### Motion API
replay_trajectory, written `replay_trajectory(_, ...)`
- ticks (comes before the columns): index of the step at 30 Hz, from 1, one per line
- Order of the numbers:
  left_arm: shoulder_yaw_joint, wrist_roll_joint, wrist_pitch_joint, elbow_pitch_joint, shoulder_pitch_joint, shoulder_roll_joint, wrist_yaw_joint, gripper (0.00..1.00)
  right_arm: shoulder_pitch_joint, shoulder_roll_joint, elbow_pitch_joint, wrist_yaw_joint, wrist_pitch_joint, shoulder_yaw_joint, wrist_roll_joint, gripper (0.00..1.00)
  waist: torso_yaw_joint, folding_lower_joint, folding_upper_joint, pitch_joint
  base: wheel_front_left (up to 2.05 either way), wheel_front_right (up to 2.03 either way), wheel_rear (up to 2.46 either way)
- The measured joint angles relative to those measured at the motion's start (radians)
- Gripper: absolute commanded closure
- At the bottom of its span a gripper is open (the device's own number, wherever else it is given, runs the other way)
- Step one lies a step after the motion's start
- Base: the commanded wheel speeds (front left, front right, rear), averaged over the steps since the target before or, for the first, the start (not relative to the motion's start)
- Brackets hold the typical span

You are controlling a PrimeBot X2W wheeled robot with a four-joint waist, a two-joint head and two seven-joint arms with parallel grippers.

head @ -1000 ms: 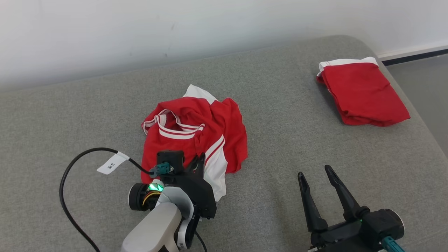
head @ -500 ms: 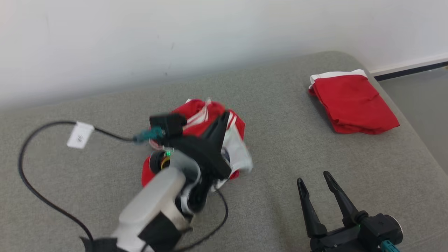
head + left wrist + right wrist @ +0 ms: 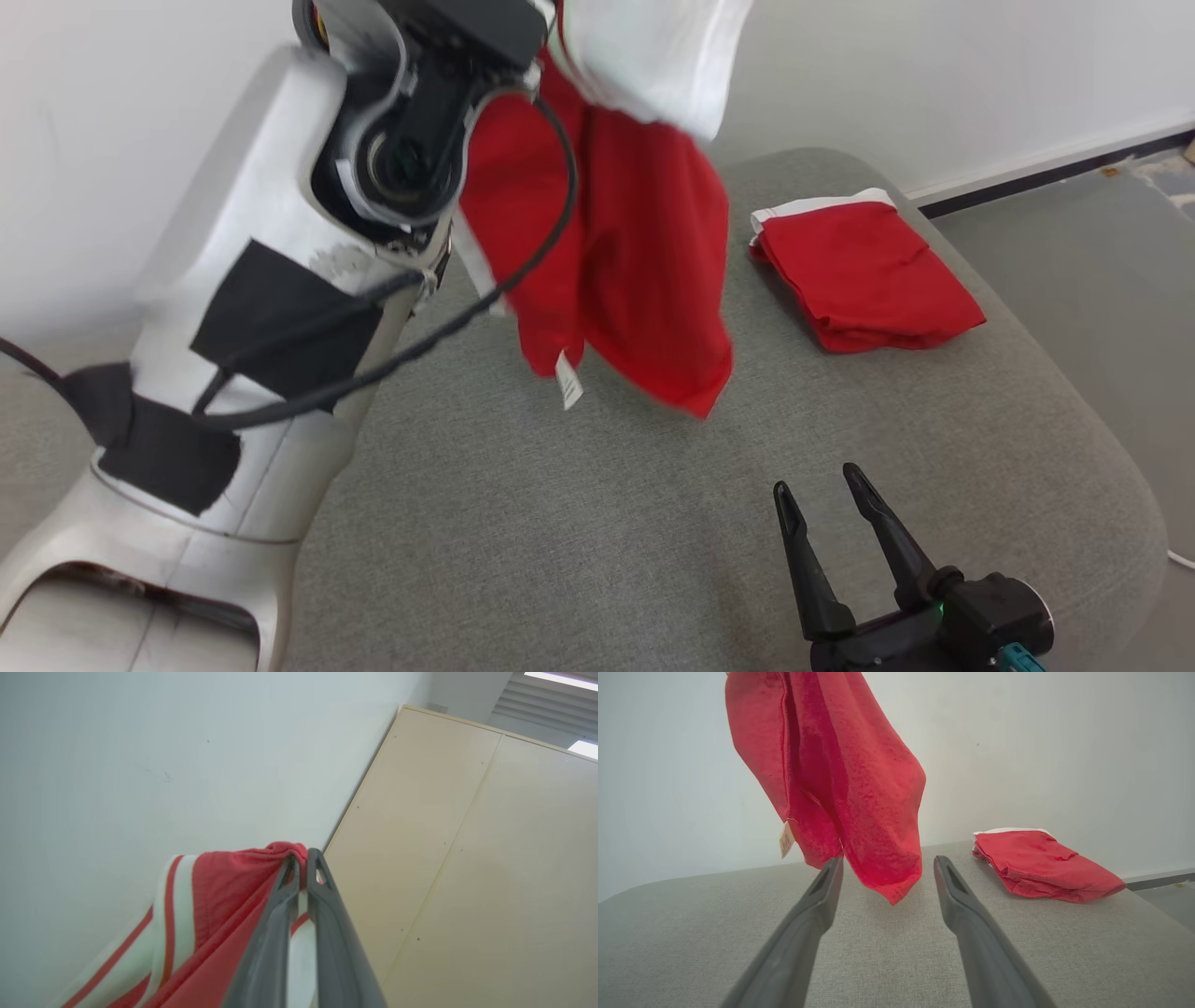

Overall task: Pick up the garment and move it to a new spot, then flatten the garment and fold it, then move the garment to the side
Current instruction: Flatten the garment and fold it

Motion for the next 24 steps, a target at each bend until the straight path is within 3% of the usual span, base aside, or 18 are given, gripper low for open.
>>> replay_trajectory(8,0.036,-0.093,0.032,0.046,-0.007,-0.02,-0.006,1.0,0.0,0.01,-0.006,0.0,0.0,-0.02,0.0,0.0,-0.005,0.0,-0.0001,-0.004,0.0,0.0,0.0)
replay_trajectory(12,-0.006,-0.105,0.097,0.03,0.247,0.077,0.006,1.0,0.006,0.016,-0.015,0.0,0.0,-0.046,0.0,0.0,0.011,0.0001,0.0,-0.003,0.0,0.0,0.0)
replay_trajectory(16,-0.01,-0.098,0.077,-0.036,0.468,0.179,0.015,1.0,0.027,0.019,-0.018,0.0,0.0,-0.07,-0.001,0.0,0.032,0.0,0.0,0.005,0.0,0.0,0.0)
replay_trajectory(24,0.153,-0.124,-0.092,-0.185,0.757,0.354,0.062,1.0,0.028,0.022,-0.026,0.0,0.0,-0.085,-0.009,0.0,0.091,0.0001,0.0,0.029,0.0,0.0,0.0)
